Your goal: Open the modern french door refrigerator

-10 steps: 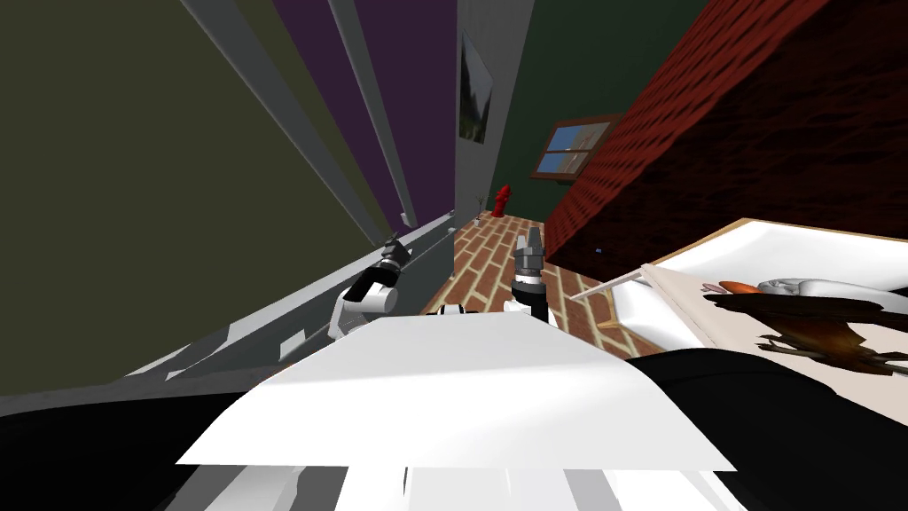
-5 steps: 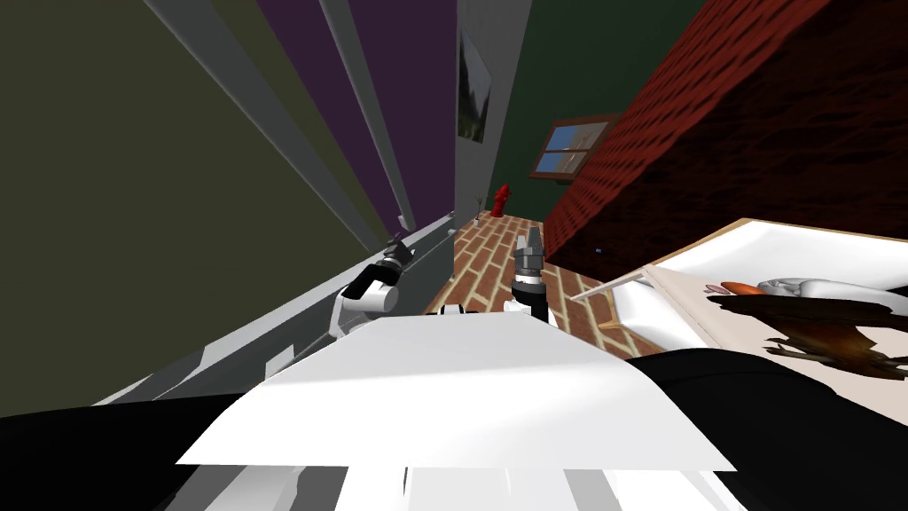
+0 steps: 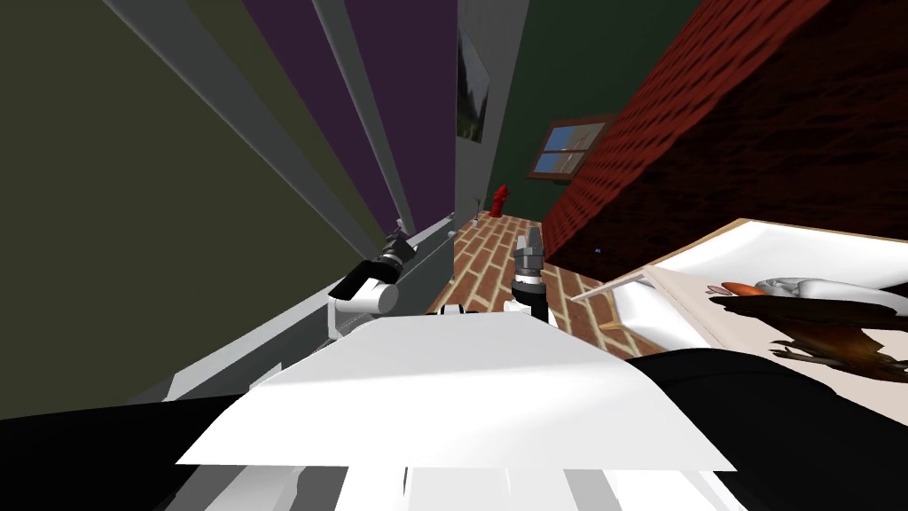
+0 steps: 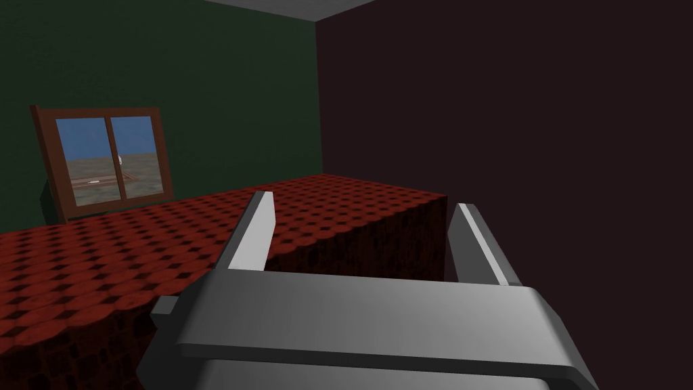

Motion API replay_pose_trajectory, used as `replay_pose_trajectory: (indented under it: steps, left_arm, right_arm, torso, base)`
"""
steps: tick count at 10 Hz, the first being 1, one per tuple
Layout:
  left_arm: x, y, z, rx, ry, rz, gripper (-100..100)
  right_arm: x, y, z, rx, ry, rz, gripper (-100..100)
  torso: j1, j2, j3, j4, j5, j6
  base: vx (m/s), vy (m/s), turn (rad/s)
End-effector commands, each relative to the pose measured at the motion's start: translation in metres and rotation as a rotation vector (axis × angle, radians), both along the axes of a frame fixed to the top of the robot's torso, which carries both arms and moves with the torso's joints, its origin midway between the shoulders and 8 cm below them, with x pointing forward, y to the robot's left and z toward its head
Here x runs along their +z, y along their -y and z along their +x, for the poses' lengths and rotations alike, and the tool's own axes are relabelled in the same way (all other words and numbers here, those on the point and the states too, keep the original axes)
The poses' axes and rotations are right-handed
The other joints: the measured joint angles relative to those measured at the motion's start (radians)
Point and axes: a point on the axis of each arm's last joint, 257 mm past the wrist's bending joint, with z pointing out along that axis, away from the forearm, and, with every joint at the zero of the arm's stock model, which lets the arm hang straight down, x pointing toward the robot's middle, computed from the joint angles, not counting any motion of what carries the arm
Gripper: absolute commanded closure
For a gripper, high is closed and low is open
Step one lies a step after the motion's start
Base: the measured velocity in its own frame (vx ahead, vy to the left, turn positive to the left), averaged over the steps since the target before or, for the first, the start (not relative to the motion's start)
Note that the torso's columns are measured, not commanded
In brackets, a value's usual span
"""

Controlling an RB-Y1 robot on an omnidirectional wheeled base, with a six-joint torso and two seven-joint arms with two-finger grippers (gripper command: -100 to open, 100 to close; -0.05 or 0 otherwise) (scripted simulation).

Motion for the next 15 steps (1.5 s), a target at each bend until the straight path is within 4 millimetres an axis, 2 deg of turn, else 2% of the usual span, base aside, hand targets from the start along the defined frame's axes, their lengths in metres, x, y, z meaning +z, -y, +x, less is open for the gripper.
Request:
replay_pose_trajectory:
  steps: [1,2,3,4,5,6,7,14,15]
  left_arm:
    - [0.025,0.004,-0.007,0.005,0.042,-0.079,-100]
    - [0.018,0.001,-0.003,0.003,0.031,-0.062,-100]
    - [0.019,0.001,-0.004,0.003,0.033,-0.065,-100]
    - [0.019,0.001,-0.004,0.003,0.033,-0.065,100]
    - [0.021,-0.016,-0.004,0.051,0.036,-0.063,100]
    - [0.021,-0.016,-0.004,0.051,0.036,-0.063,100]
    - [0.021,-0.025,-0.004,0.075,0.036,-0.063,100]
    - [0.023,-0.083,-0.009,0.241,0.037,-0.061,100]
    - [0.017,-0.080,-0.008,0.230,0.023,-0.058,100]
  right_arm:
    - [0.000,0.000,0.000,0.000,0.000,0.000,0]
    - [0.000,0.000,0.000,0.000,0.000,0.000,0]
    - [0.000,0.000,0.000,0.000,0.000,0.000,0]
    - [0.000,0.000,0.000,0.000,0.000,0.000,0]
    - [0.000,0.000,0.000,0.000,0.000,0.000,0]
    - [0.000,0.000,0.000,0.000,0.000,0.001,0]
    - [0.000,0.000,0.000,0.000,0.000,0.001,0]
    - [0.000,0.000,0.000,0.000,0.000,0.001,0]
    - [0.000,0.000,0.000,0.000,0.000,0.001,0]
  torso:
    - [0.000,-0.001,0.000,0.000,0.000,0.000]
    - [0.000,0.000,0.000,-0.001,0.000,-0.001]
    - [0.001,0.000,0.000,-0.001,0.001,0.000]
    - [0.001,0.000,0.000,-0.001,0.001,-0.001]
    - [0.000,-0.002,-0.001,-0.002,0.001,0.001]
    - [-0.014,-0.002,-0.001,0.000,-0.004,0.000]
    - [-0.016,-0.003,-0.002,0.000,-0.006,0.005]
    - [-0.006,-0.005,-0.005,0.001,-0.004,0.004]
    - [-0.002,-0.002,-0.002,0.001,-0.002,0.002]
  base:
    - [0.028,0.010,-0.016]
    - [0.010,0.004,0.002]
    - [0.000,0.000,0.000]
    - [0.000,0.003,0.015]
    - [0.001,-0.262,0.207]
    - [0.032,-0.318,0.192]
    - [0.023,-0.272,0.122]
    - [-0.010,-0.347,0.145]
    - [-0.025,-0.156,0.038]
